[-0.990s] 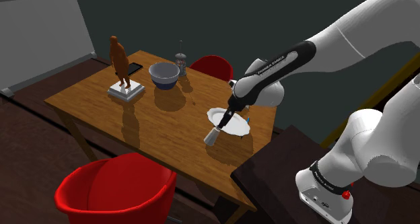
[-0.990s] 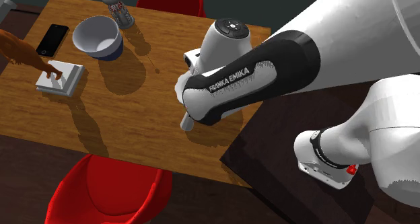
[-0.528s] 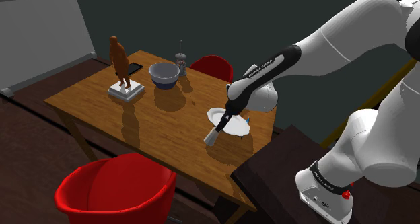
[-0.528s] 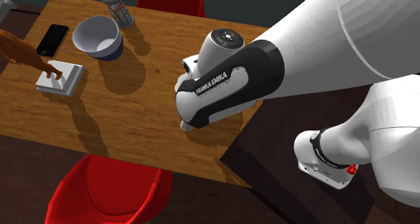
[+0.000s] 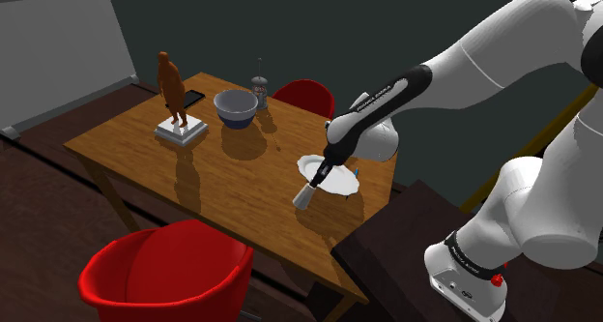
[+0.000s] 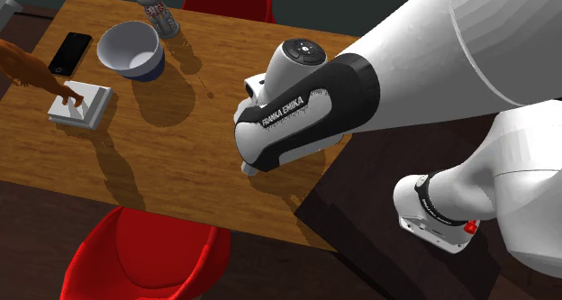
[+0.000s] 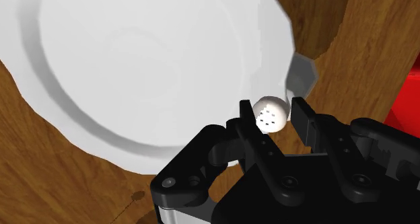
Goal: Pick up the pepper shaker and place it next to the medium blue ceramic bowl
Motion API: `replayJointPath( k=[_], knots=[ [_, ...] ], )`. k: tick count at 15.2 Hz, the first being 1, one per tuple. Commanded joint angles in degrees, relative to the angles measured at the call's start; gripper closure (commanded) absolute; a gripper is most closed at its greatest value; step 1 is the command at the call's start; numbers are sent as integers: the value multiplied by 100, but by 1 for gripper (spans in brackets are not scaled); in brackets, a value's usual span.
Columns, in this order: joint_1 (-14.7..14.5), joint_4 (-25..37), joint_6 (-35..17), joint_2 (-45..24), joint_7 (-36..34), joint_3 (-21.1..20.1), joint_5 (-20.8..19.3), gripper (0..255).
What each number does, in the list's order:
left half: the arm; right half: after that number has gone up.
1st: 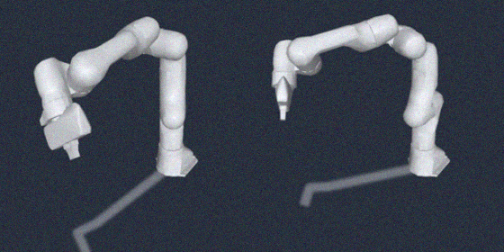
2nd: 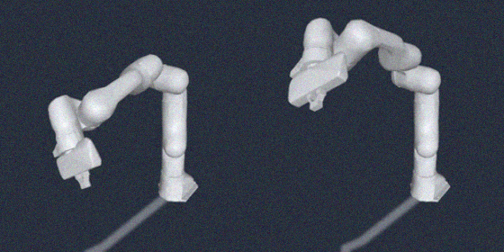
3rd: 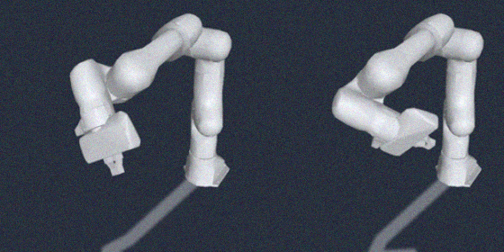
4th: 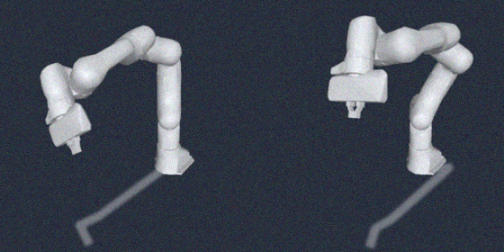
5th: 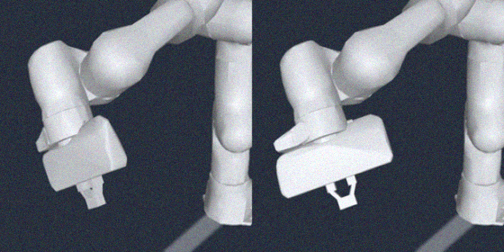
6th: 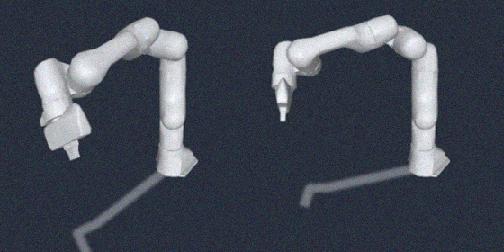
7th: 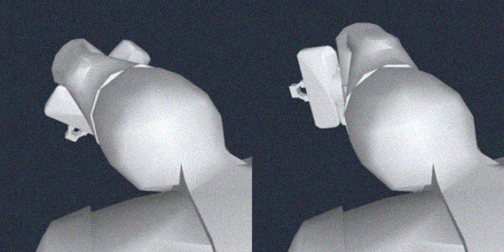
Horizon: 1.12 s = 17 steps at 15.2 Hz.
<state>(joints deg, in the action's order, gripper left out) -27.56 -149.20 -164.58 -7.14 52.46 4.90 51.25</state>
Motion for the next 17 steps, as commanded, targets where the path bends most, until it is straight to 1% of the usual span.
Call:
replayJointPath(
  k=[1,6,11,17],
  knots=[
    [0,0,1,-2,0,0,0,255],
    [-1,-1,-1,-2,1,-1,2,255],
    [-65,-150,246,478,-768,197,-873,255],
    [12,-237,613,1022,-1557,277,-1786,255]
  ],
)
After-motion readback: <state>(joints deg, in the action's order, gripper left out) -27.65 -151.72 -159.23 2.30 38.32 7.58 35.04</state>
